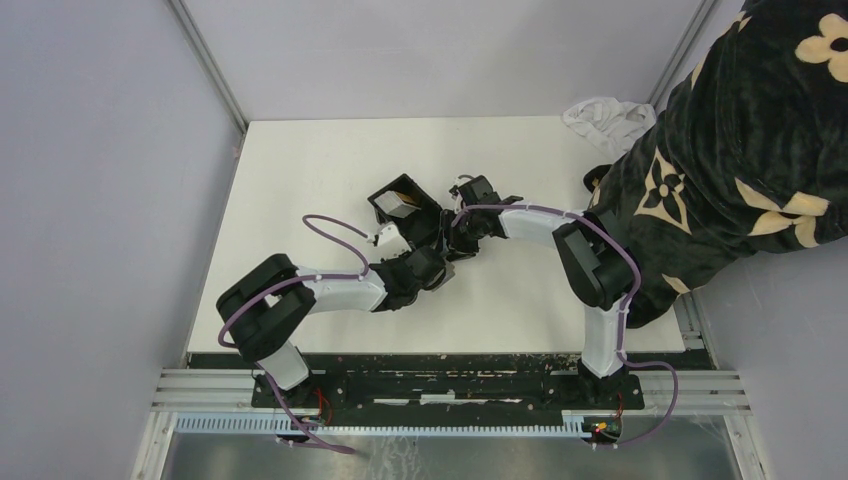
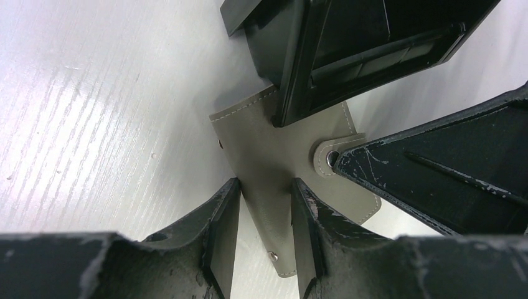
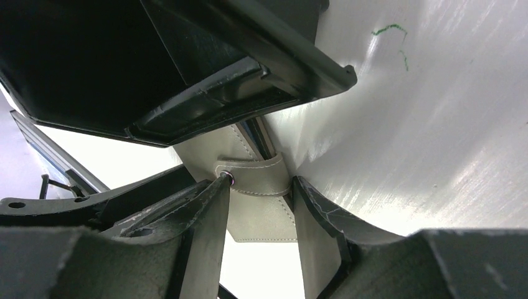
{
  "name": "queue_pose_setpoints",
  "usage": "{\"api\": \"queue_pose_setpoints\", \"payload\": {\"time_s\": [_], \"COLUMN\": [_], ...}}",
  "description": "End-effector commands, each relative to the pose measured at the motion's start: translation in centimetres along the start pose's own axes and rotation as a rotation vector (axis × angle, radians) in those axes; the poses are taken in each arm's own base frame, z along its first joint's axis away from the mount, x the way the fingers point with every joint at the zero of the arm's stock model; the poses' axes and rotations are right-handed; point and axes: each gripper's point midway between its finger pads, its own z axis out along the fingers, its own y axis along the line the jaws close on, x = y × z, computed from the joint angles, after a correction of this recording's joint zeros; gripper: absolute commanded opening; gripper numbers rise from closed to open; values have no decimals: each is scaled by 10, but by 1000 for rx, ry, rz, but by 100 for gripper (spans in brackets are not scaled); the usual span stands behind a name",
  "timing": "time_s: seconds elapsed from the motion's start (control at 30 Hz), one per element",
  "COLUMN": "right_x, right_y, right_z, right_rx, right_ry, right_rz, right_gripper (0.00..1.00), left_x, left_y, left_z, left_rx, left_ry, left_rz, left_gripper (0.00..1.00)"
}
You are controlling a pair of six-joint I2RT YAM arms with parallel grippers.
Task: Put the credit cards into the card holder
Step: Close the card holder at the center of the board.
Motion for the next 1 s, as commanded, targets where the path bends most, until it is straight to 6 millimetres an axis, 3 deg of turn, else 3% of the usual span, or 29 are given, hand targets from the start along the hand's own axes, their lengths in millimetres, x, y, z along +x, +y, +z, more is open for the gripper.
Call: {"api": "queue_pose_setpoints", "payload": {"time_s": [0.0,0.27,0.67,0.97], "right_x": [-14,-10,4,13], "right_y": [16,11,-2,3], "right_z": [3,9,19,23], "right_rx": [-42,-17,14,8], "right_ry": [-28,-9,30,58], "right_rz": [-29,-35,-27,-42], "right_gripper": [49,51,45,46], "left_x": [27,27,28,30], "left_y": [57,59,61,61], "left_z": [8,10,10,12], "left_rx": [-140,-147,-151,-155], "left_ry": [94,96,97,99], "left_rz": [160,170,170,175], "left_gripper": [42,41,41,41]}}
